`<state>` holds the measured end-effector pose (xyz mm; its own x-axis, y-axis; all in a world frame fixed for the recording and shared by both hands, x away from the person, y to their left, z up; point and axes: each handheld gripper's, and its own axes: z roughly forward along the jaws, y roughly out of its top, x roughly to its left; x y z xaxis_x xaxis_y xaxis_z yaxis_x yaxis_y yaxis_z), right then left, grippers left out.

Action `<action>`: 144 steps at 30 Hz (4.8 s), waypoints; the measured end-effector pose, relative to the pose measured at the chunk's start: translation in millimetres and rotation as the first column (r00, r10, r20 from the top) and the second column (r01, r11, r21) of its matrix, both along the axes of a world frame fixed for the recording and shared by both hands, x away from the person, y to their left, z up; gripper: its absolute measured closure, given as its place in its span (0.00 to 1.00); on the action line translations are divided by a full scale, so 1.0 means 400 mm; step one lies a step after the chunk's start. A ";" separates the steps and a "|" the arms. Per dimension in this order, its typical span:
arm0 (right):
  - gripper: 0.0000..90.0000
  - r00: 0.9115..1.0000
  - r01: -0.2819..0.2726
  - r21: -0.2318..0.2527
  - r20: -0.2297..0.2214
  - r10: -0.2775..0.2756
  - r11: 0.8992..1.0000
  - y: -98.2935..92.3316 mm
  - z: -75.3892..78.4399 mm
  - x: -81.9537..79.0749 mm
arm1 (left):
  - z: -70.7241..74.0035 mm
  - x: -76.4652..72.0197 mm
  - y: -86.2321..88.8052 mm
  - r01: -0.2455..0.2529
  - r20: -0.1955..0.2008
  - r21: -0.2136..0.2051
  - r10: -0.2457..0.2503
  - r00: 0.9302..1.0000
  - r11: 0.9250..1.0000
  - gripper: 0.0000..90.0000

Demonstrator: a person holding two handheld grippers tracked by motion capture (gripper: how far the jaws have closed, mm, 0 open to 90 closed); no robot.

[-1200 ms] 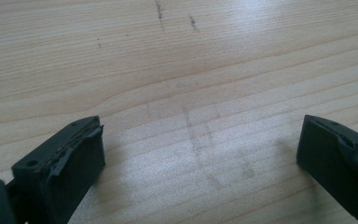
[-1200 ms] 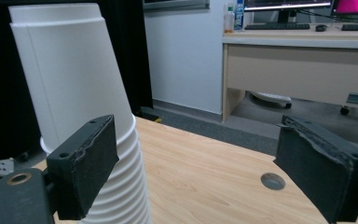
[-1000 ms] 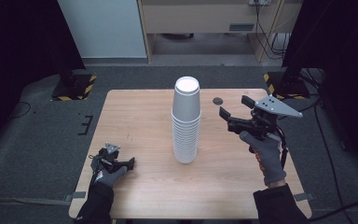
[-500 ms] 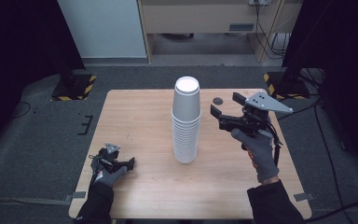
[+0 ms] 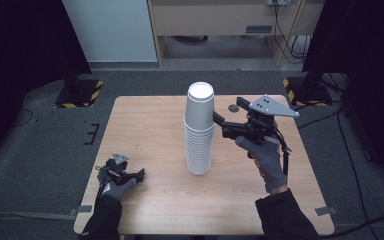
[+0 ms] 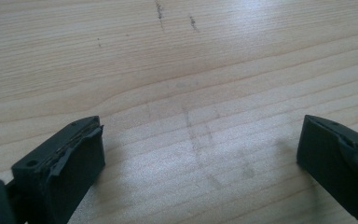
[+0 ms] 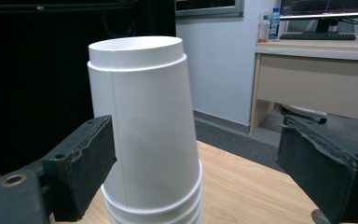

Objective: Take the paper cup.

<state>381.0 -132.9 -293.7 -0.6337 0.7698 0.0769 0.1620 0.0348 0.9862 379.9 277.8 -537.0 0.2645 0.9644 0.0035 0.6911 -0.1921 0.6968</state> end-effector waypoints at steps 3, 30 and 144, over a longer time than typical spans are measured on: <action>0.13 1.000 -0.009 0.004 0.002 0.009 1.000 0.015 0.001 0.003 | 0.000 0.000 0.000 0.000 0.000 0.000 0.000 1.000 1.000 0.00; 0.12 0.999 -0.038 -0.014 -0.031 0.037 0.999 0.118 -0.032 0.055 | 0.000 0.000 0.000 0.000 0.000 0.000 0.000 1.000 1.000 0.00; 0.17 0.997 0.028 0.192 0.070 -0.042 0.981 -0.058 0.061 -0.019 | 0.000 0.000 0.000 0.002 0.000 0.000 -0.002 1.000 1.000 0.00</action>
<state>373.4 -156.2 -269.4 -0.6159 0.7672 0.1789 0.0872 -0.1593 0.9834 380.0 277.7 -537.1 0.2662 0.9639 0.0037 0.6909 -0.1934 0.6966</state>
